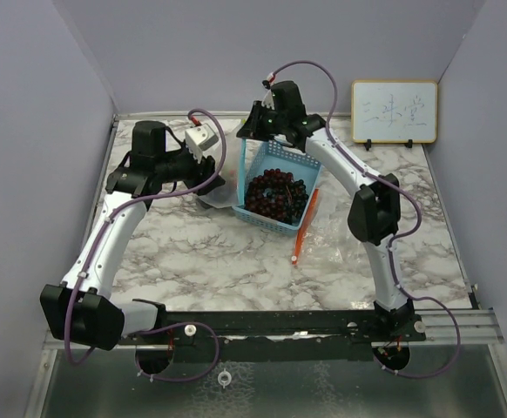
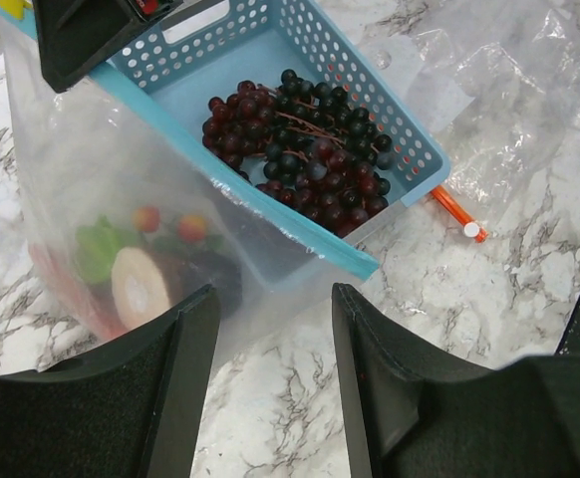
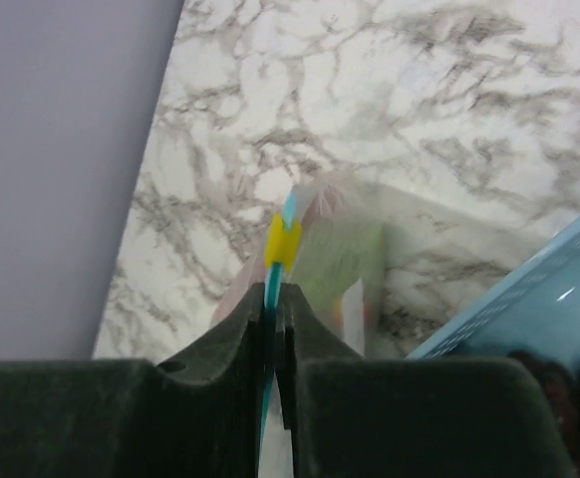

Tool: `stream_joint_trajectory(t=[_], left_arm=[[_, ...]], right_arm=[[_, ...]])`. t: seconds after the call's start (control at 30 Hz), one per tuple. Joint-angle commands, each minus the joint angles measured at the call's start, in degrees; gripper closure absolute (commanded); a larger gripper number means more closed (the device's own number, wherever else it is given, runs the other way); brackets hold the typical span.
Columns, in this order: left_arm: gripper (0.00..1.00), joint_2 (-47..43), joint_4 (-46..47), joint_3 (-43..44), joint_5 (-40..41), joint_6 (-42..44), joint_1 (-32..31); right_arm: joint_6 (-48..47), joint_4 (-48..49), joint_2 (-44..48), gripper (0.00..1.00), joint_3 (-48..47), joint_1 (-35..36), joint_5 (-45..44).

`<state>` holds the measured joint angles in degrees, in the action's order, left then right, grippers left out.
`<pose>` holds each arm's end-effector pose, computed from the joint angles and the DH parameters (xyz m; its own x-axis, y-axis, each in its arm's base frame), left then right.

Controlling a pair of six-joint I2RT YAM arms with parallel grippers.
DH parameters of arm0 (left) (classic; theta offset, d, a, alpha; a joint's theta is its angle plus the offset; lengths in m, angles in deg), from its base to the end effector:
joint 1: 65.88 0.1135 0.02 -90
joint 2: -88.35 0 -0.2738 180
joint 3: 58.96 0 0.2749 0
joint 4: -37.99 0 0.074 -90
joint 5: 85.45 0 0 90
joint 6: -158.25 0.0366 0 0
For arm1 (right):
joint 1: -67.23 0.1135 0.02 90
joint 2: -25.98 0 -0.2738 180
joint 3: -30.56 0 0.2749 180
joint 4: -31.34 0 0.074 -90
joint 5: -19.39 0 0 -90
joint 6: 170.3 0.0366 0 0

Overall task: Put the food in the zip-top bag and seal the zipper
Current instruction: Pick up the zipper food storage bag at the center of the board.

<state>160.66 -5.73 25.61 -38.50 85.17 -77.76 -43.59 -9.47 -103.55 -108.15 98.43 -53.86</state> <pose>0.2800 -0.0844 0.3801 -0.2790 0.2760 -0.9198 0.8377 0.5382 -0.0926 0.4723 0.2983 0.3113 -0.7816 0.1958 -0.5922 -0.2978 0.7171 0.6301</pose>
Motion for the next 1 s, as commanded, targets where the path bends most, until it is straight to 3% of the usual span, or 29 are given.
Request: stream_joint_trajectory(t=[0.0,0.17,0.33,0.47,0.73,0.97], left_arm=[[0.48,-1.9,-0.7,1.0,3.1,1.5,-0.3],[0.45,-1.6,-1.1,2.6,5.1,2.0,-0.3],[0.43,-0.9,-3.0,8.2,6.8,3.3,-0.3],[0.41,-0.2,-6.2,14.9,4.5,5.9,-0.3],[0.39,1.5,-8.8,26.3,-3.3,7.8,-0.3],[0.37,1.0,2.1,18.6,-22.7,-3.0,-0.3]], right_arm=[[-5.8,7.2,4.9,0.96,4.7,0.5,8.8],[-13.5,12.0,12.6,0.98,9.2,-1.3,20.4],[-12.8,15.9,16.5,0.98,10.1,-3.1,38.2],[-11.4,18.6,19.9,0.98,12.9,-3.1,47.4],[-13.6,17.0,25.1,0.97,16.9,-3.1,51.1],[-14.6,15.9,27.3,0.97,18.7,-3.0,52.4]])
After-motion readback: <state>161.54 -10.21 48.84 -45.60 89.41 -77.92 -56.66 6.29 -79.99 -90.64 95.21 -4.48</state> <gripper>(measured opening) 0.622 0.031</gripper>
